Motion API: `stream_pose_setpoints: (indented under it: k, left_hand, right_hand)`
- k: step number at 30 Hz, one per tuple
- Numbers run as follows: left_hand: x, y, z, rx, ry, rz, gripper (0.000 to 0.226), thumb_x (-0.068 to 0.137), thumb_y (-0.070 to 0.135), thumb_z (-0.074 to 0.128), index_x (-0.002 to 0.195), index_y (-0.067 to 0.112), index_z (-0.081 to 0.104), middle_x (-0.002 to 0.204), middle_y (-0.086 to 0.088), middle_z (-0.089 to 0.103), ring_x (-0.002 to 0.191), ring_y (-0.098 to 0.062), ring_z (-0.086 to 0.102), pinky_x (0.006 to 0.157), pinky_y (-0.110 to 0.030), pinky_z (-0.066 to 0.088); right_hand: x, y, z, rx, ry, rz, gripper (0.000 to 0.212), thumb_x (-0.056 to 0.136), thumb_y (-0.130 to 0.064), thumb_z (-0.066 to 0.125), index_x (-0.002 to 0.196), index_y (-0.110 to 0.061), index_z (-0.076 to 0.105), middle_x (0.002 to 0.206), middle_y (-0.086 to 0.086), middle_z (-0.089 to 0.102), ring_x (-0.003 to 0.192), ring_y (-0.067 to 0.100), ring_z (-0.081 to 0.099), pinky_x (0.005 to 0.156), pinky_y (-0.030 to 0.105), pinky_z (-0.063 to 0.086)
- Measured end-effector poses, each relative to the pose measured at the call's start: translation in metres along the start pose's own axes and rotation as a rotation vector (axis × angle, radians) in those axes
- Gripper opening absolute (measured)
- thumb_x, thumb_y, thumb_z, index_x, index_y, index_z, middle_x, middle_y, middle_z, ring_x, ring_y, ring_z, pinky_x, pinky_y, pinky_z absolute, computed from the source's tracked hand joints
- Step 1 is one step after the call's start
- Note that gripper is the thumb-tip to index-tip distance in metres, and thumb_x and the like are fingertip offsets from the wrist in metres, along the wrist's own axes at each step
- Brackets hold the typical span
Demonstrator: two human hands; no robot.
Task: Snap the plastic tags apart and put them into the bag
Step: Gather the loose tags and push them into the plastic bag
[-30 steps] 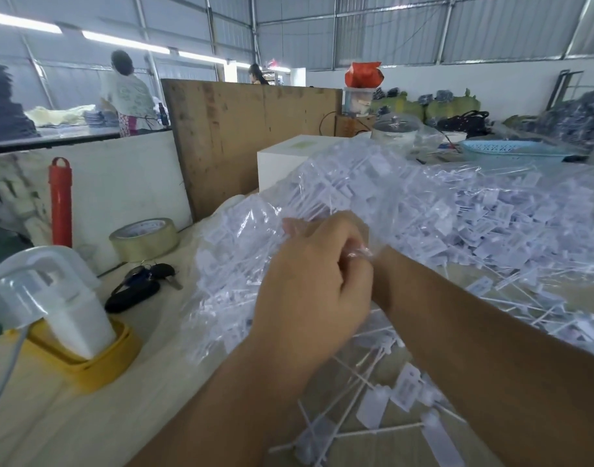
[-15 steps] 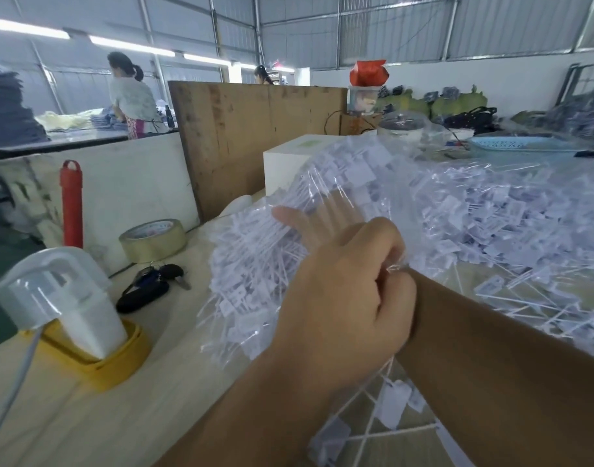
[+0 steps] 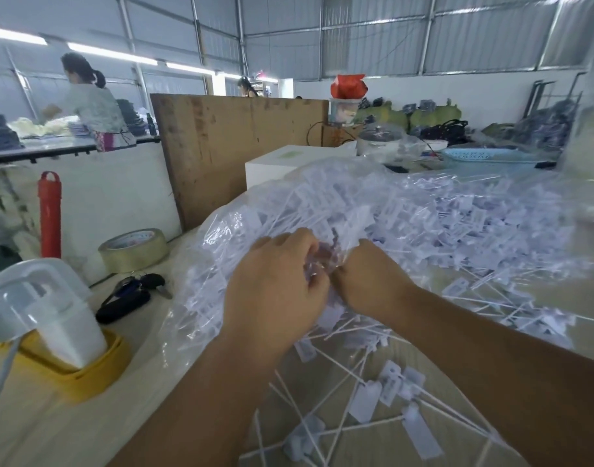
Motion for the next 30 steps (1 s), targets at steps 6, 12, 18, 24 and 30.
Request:
stream_pose_setpoints:
  k: [6,12,18,24,30]
  left_hand:
    - [-0.002,-0.013,0.008,0.119,-0.067,-0.097,0.012,0.087,0.019,0.060,0.085,0.024,0.049,0.067,0.012,0.045,0.072,-0.016,0.049,0.051,-0.028,0.031]
    - [-0.001,-0.020,0.017,0.189,-0.095,-0.112,0.007,0.085,0.008,0.057,0.086,0.015,0.056,0.068,0.006,0.045,0.072,-0.020,0.048,0.056,-0.029,0.031]
    - [-0.007,-0.009,0.015,0.114,-0.116,-0.067,0.010,0.081,0.023,0.059,0.082,0.018,0.050,0.067,0.009,0.043,0.072,-0.019,0.045,0.058,-0.030,0.029]
    - [-0.005,0.004,-0.004,0.261,-0.135,-0.031,0.019,0.083,0.038,0.052,0.095,0.025,0.059,0.073,0.008,0.062,0.074,-0.020,0.053,0.078,-0.032,0.027]
    - [0.002,0.006,-0.019,0.311,-0.352,-0.099,0.040,0.086,0.024,0.057,0.125,0.031,0.055,0.114,0.001,0.054,0.106,-0.024,0.052,0.091,-0.038,0.042]
  right_hand:
    - [-0.020,0.010,0.002,0.098,-0.041,0.169,0.026,0.100,-0.029,0.041,0.092,-0.019,0.064,0.060,-0.006,0.033,0.073,0.030,0.061,0.059,0.031,0.041]
    - [-0.042,0.008,-0.006,-0.006,0.195,0.008,0.020,0.091,-0.028,0.060,0.101,-0.011,0.060,0.050,0.001,0.053,0.039,0.027,0.050,0.041,0.025,0.033]
    - [-0.016,0.010,0.004,0.467,-0.193,0.065,0.022,0.093,-0.030,0.051,0.101,-0.016,0.066,0.086,0.002,0.066,0.081,0.017,0.064,0.075,0.034,0.053]
    - [-0.042,0.021,-0.008,0.888,-0.260,0.118,0.015,0.095,-0.029,0.058,0.108,-0.033,0.063,0.068,-0.025,0.061,0.049,-0.002,0.055,0.055,0.013,0.042]
    - [-0.088,0.000,-0.012,0.317,-0.235,-0.085,0.071,0.077,-0.077,0.047,0.127,-0.027,0.051,0.104,-0.013,0.050,0.096,0.004,0.050,0.074,0.028,0.046]
Point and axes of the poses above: each hand's wrist, its own x-axis towards the middle knuckle, its own z-axis out of the palm, y = z × x, the point moved 2 cm from there along x, towards the middle knuckle
